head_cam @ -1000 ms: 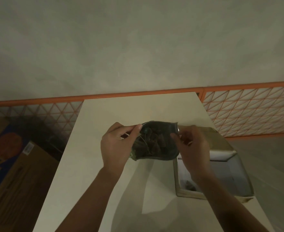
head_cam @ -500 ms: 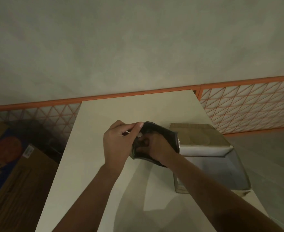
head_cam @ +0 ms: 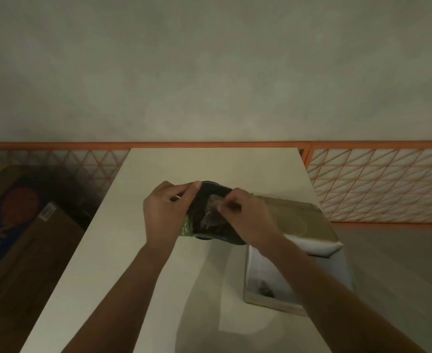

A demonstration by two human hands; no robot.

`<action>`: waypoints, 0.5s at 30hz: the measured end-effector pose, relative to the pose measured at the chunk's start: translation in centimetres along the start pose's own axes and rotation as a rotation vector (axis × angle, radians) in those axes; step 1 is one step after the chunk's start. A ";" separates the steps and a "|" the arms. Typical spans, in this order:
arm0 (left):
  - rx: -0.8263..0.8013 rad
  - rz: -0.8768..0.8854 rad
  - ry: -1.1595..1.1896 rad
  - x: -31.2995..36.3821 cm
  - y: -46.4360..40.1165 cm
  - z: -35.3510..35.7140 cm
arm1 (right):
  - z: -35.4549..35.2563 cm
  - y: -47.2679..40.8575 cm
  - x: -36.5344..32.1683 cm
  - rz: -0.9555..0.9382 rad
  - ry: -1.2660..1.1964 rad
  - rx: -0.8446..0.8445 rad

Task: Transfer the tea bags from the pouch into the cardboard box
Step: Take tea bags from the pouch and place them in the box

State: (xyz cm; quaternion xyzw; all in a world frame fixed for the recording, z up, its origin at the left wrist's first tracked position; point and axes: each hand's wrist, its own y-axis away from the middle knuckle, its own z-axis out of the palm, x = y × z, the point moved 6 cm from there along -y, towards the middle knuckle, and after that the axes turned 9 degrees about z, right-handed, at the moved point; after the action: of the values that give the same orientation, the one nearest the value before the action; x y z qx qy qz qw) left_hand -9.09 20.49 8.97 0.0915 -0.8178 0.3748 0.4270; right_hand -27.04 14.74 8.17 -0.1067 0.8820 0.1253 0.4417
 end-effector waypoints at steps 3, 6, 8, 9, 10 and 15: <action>0.044 -0.032 -0.032 0.6 0.3 0.6 | -3.8 0.6 -0.2 0.025 -0.210 -0.006; 0.066 -0.055 -0.064 1.6 0.7 1.5 | -7.1 0.9 -0.5 0.075 -0.490 -0.076; 0.069 -0.054 -0.098 2.5 1.2 2.0 | -9.3 1.2 -0.6 0.060 -0.572 -0.093; 0.073 -0.051 -0.116 2.9 1.4 2.3 | -10.3 1.4 -0.6 0.050 -0.592 -0.090; 0.077 -0.047 -0.134 3.3 1.6 2.5 | -11.3 1.7 -0.5 0.043 -0.609 -0.081; 0.084 -0.054 -0.175 4.2 2.3 3.2 | -14.1 2.6 1.8 0.010 -0.563 0.005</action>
State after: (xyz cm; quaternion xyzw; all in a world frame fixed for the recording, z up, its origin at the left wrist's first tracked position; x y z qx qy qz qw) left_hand -14.83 20.63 9.84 0.1640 -0.8327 0.3878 0.3596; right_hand -39.50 12.61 15.17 -0.0622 0.7253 0.1503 0.6690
